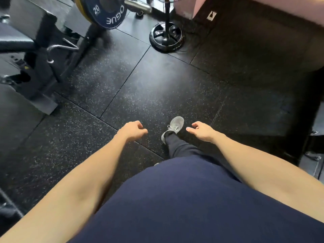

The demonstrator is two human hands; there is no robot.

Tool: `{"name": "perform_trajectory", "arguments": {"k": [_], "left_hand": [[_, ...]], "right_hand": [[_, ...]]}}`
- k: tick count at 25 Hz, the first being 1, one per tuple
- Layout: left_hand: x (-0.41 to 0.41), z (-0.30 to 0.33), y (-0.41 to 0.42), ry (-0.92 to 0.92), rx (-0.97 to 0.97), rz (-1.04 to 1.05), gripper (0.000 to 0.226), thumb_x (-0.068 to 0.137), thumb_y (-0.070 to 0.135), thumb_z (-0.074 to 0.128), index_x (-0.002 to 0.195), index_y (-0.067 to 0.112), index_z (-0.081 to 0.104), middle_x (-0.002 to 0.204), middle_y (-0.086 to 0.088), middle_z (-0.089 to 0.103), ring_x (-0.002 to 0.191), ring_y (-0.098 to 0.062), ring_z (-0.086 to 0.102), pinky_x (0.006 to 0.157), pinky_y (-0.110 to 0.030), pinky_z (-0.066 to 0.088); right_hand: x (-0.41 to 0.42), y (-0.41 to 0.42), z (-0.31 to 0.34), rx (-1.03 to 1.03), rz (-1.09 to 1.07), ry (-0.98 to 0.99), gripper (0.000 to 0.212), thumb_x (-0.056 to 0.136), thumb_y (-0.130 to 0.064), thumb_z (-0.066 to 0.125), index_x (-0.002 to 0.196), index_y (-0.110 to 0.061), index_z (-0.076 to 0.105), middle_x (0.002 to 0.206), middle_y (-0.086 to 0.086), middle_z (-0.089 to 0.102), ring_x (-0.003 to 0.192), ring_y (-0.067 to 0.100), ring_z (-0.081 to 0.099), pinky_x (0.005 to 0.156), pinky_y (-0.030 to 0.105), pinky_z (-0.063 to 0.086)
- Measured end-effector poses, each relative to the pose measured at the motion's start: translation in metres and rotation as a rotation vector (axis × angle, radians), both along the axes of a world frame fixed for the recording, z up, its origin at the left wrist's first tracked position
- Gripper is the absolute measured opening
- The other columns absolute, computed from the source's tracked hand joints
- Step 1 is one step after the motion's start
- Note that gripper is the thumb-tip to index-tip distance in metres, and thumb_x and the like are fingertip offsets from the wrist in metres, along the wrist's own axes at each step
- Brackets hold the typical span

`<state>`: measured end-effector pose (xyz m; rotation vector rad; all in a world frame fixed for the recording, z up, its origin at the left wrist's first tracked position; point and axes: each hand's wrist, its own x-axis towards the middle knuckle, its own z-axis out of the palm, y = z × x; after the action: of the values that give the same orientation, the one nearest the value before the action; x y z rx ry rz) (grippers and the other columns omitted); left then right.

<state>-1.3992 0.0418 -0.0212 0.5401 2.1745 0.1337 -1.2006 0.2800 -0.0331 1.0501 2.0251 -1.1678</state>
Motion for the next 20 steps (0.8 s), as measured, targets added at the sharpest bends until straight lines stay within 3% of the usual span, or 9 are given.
{"name": "perform_trajectory", "arguments": {"k": [2, 10, 15, 20], "left_hand": [[-0.045, -0.002, 0.044, -0.001, 0.001, -0.021, 0.058, 0.069, 0.058, 0.053, 0.115, 0.024, 0.061, 0.119, -0.001, 0.066, 0.104, -0.021, 0.062, 0.095, -0.039, 0.050], [-0.188, 0.010, 0.249, 0.068, -0.016, -0.203, 0.053, 0.076, 0.054, 0.057, 0.121, 0.026, 0.058, 0.120, -0.001, 0.061, 0.109, -0.023, 0.058, 0.097, -0.039, 0.047], [-0.221, 0.016, 0.382, 0.056, -0.017, -0.466, 0.058, 0.071, 0.057, 0.056, 0.120, 0.027, 0.056, 0.097, 0.001, 0.059, 0.098, -0.024, 0.061, 0.093, -0.041, 0.049], [-0.219, 0.013, 0.511, 0.079, -0.009, -0.853, 0.051, 0.078, 0.056, 0.059, 0.121, 0.029, 0.057, 0.115, -0.008, 0.063, 0.106, -0.028, 0.060, 0.096, -0.042, 0.048]], "right_hand": [[-0.037, 0.033, -0.009, -0.001, -0.020, 0.003, 0.067, 0.089, -0.053, 0.055, 0.140, -0.013, 0.043, 0.145, 0.011, 0.046, 0.128, 0.026, 0.048, 0.105, 0.034, 0.038], [-0.165, 0.200, 0.001, -0.004, -0.225, 0.075, 0.069, 0.091, -0.047, 0.056, 0.147, -0.012, 0.034, 0.149, 0.015, 0.040, 0.129, 0.030, 0.047, 0.107, 0.037, 0.037], [-0.164, 0.271, 0.011, 0.006, -0.527, 0.065, 0.075, 0.091, -0.045, 0.058, 0.151, -0.015, 0.022, 0.155, 0.014, 0.029, 0.139, 0.032, 0.036, 0.113, 0.045, 0.032], [-0.130, 0.302, 0.011, 0.006, -0.855, 0.001, 0.078, 0.090, -0.049, 0.057, 0.151, -0.021, 0.019, 0.157, 0.010, 0.026, 0.139, 0.032, 0.034, 0.112, 0.050, 0.032]]}}
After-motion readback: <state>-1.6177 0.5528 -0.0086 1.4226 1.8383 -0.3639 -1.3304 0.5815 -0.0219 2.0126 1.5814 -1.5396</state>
